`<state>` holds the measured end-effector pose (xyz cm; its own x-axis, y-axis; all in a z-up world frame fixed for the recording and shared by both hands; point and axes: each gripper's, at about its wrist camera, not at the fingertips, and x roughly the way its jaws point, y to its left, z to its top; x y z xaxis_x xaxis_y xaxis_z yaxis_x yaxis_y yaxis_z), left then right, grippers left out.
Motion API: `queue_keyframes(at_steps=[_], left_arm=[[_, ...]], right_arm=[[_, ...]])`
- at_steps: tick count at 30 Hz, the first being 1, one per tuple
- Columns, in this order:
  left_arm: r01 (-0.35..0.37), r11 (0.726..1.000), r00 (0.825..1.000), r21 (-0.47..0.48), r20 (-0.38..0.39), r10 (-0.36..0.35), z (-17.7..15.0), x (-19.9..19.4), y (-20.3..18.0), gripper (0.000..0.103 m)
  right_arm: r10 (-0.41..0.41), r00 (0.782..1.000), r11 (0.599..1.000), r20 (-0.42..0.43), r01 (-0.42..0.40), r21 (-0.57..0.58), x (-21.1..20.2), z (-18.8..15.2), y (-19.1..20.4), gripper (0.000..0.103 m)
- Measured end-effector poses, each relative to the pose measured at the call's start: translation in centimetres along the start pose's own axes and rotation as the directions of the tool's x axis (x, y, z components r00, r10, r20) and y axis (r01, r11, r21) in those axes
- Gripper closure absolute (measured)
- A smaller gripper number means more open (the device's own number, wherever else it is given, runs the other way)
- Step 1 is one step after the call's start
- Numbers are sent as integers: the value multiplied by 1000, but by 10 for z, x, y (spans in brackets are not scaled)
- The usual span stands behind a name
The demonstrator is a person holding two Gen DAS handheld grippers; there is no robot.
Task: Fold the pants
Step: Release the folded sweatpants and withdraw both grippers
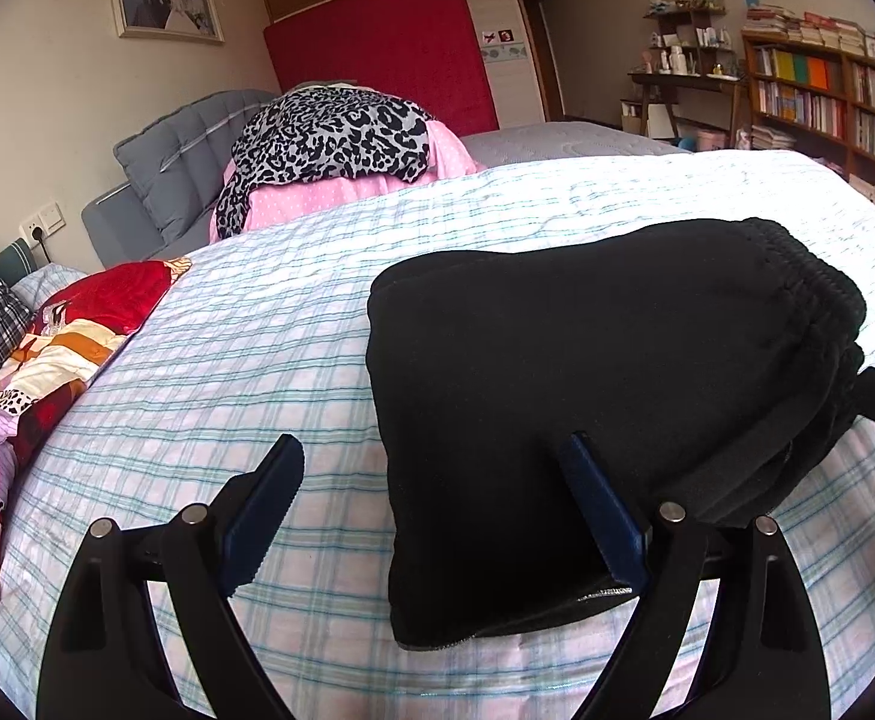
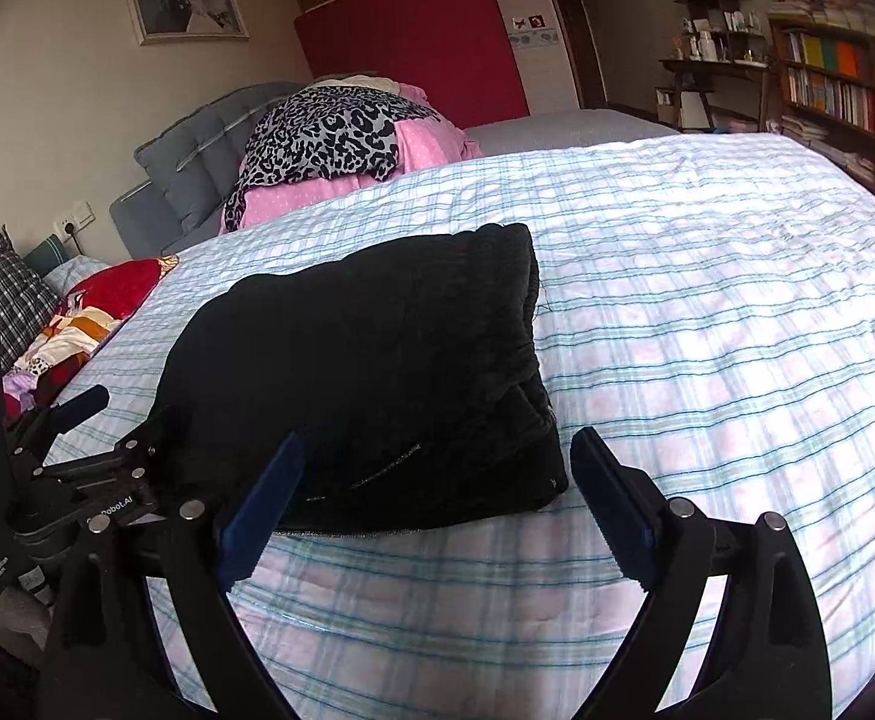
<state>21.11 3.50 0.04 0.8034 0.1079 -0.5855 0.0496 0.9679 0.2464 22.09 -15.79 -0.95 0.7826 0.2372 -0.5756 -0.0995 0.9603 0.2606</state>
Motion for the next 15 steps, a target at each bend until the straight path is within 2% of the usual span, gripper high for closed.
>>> queue_keyframes(at_steps=[2, 7, 15], left_arm=[[2, 1000, 1000, -4, 12, -2, -2, -5, -2, 16], [5, 1000, 999, -1, 35, -5, -7, -15, -9, 16], [2, 1000, 999, -6, 50, -2, -8, -19, -10, 16]], right_arm=[[-37, 999, 998, 33, 39, -55, -5, -3, 13, 6], [-79, 994, 985, 79, 90, -145, -8, -10, 33, 5], [-85, 993, 986, 77, 95, -135, -5, -13, 30, 4]])
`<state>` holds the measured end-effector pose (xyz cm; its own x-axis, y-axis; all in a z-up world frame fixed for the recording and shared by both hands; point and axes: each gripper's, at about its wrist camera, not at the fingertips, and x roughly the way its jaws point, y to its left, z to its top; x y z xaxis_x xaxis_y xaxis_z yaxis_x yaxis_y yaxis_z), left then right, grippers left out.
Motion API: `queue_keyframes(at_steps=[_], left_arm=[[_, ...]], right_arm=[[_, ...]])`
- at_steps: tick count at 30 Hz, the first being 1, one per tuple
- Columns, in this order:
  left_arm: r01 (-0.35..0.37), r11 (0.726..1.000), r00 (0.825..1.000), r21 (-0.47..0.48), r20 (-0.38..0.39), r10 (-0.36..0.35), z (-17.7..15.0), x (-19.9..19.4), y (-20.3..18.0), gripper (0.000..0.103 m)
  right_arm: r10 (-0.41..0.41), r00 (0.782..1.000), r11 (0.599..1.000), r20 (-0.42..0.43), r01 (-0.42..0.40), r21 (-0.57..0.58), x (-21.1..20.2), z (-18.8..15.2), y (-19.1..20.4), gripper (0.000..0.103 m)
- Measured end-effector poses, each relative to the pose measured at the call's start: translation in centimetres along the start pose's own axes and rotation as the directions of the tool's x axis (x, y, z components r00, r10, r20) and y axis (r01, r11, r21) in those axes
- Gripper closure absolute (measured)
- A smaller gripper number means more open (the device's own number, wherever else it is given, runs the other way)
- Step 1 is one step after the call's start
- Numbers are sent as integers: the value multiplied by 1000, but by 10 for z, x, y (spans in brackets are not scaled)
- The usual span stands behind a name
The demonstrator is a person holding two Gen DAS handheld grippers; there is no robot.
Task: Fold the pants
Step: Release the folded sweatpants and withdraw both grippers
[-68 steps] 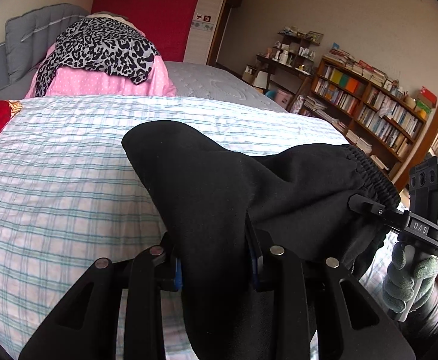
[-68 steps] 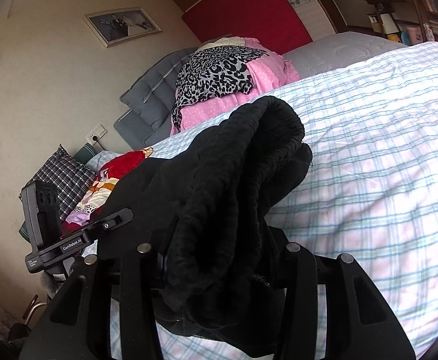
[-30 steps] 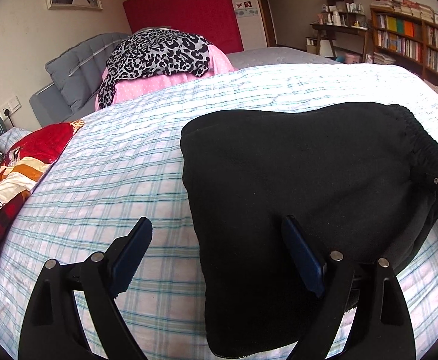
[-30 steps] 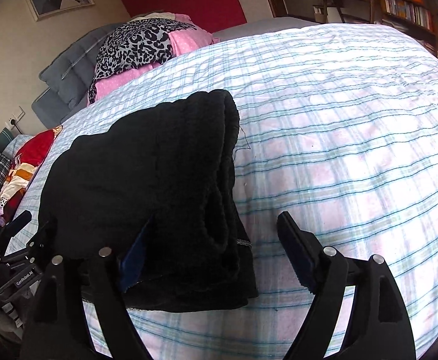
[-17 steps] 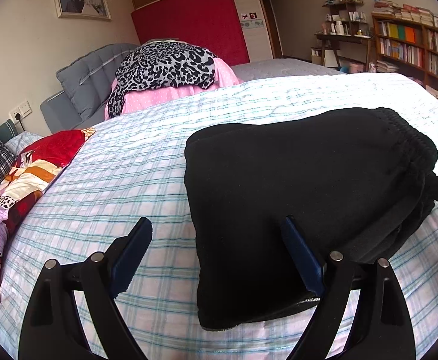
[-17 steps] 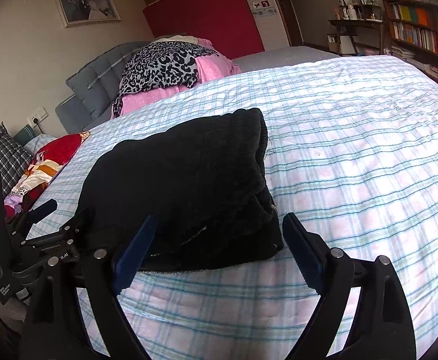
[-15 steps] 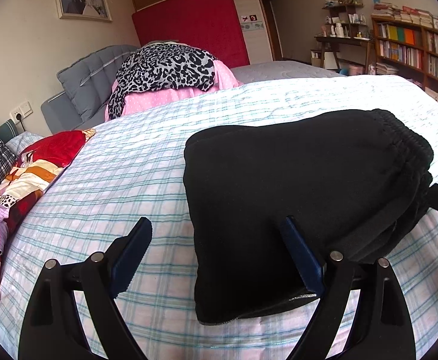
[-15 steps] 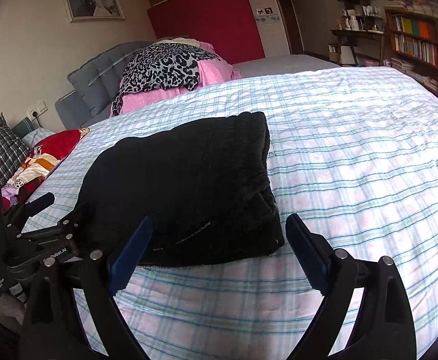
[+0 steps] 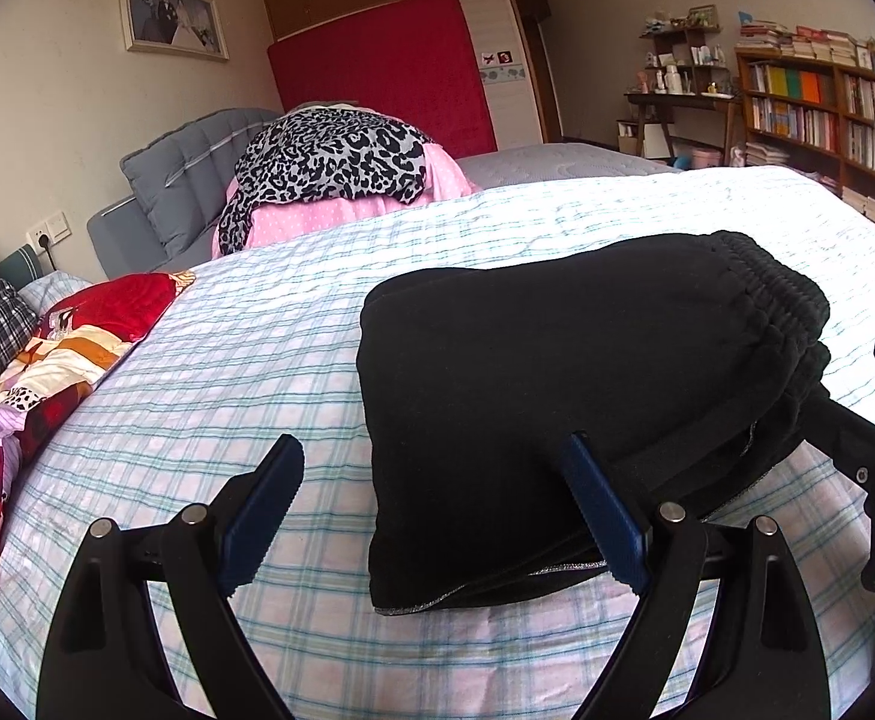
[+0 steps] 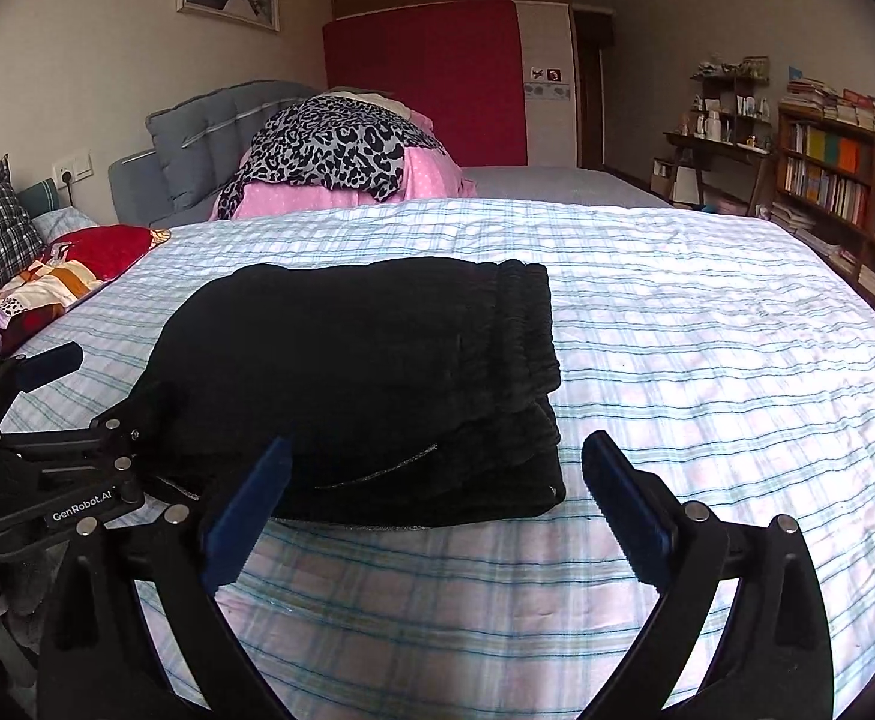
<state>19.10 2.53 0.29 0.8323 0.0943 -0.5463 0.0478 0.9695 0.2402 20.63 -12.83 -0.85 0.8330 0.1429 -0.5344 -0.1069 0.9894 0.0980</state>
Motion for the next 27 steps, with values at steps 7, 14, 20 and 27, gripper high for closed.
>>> queue_keyframes(at_steps=[7, 14, 20, 27], left_arm=[[3, 1000, 1000, -3, -9, -3, -1, 2, 0, 16], [1, 1000, 1000, -32, -27, -2, -1, 6, 3, 16], [-2, 999, 999, -42, -45, 0, -2, 8, 5, 12], [-8, 999, 999, -50, -44, 6, -2, 8, 7, 6]], right_arm=[[26, 1000, 999, -13, -26, 38, 1, -3, -11, 4], [43, 999, 998, -17, -43, 40, 2, -2, -11, 4], [47, 999, 998, -13, -47, 38, 1, -2, -11, 4], [44, 999, 999, -11, -44, 25, 1, -2, -7, 4]])
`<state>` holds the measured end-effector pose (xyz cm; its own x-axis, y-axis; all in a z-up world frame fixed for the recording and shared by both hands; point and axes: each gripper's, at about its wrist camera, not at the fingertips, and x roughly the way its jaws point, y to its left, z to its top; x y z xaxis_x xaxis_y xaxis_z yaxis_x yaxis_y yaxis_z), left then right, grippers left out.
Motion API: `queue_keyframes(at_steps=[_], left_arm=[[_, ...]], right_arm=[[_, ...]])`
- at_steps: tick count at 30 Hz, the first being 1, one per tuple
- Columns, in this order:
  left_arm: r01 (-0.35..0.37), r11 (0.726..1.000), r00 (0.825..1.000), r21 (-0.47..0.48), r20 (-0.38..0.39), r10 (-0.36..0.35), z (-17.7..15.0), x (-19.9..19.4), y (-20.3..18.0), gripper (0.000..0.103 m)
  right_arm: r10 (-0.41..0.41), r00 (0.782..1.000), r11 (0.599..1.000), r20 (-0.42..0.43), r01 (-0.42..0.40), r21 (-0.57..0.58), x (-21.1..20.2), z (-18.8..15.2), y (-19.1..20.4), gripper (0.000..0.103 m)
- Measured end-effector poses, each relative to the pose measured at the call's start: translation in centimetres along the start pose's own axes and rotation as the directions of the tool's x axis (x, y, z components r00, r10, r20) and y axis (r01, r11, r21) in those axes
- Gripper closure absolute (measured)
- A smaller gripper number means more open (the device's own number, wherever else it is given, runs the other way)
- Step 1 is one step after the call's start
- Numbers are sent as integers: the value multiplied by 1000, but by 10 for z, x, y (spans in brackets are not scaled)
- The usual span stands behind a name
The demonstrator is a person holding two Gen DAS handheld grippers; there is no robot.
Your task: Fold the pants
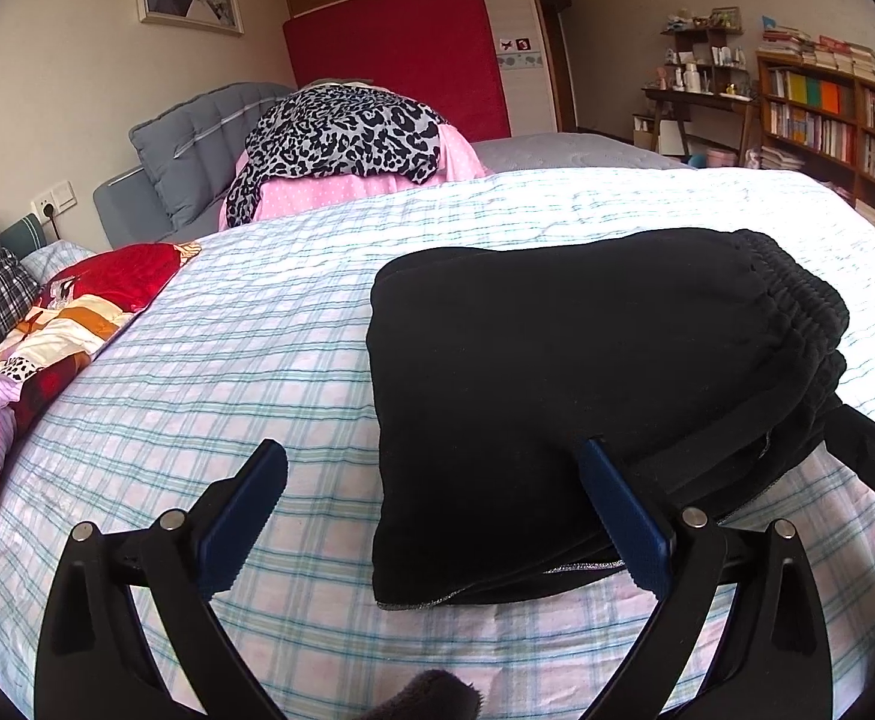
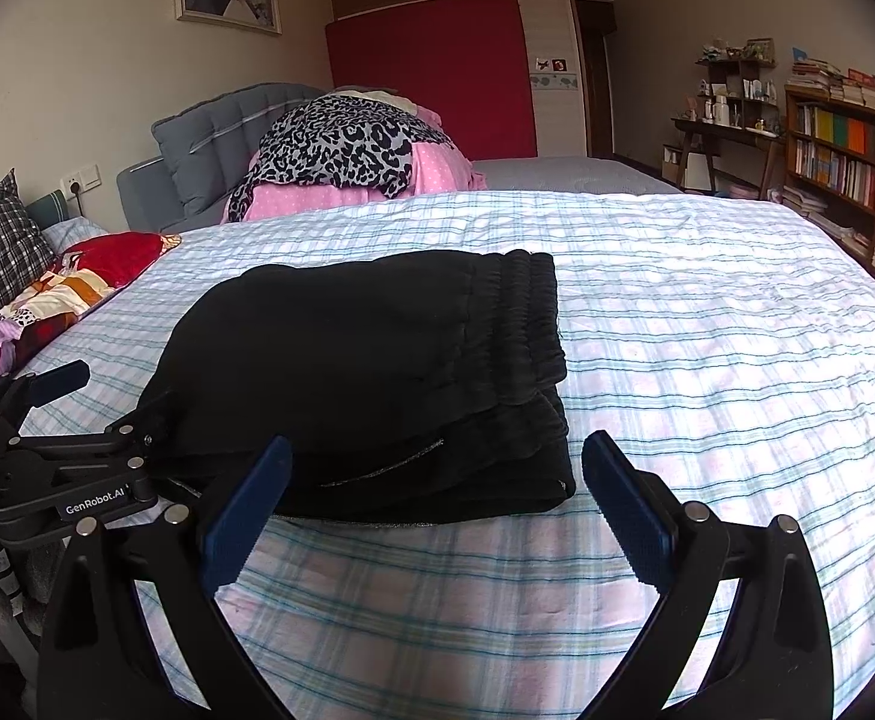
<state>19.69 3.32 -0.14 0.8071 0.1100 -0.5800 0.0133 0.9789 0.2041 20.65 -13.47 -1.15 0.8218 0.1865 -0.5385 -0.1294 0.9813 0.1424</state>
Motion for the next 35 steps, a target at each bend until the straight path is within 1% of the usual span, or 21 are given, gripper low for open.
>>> queue_keyframes(at_steps=[20, 27, 29, 33, 35], left_arm=[[-3, 1000, 1000, 18, 10, 3, 0, -1, -3, 6], [4, 999, 1000, 41, 24, -5, -1, -3, -8, 6], [-6, 1000, 1000, 27, 5, 5, -1, 1, -6, 6], [-8, 998, 998, -55, -56, 5, 1, 13, 11, 6], [-34, 995, 997, -90, -79, 26, 2, 18, 24, 6]], right_arm=[[1, 1000, 1000, -4, -1, 1, 1, -1, 0, 4], [11, 1000, 1000, -17, -10, 14, 5, -4, -3, 4], [19, 999, 999, -31, -18, 32, 8, -5, -8, 4], [24, 999, 998, -49, -20, 64, 11, -6, -15, 4], [24, 998, 998, -53, -20, 66, 11, -7, -15, 4]])
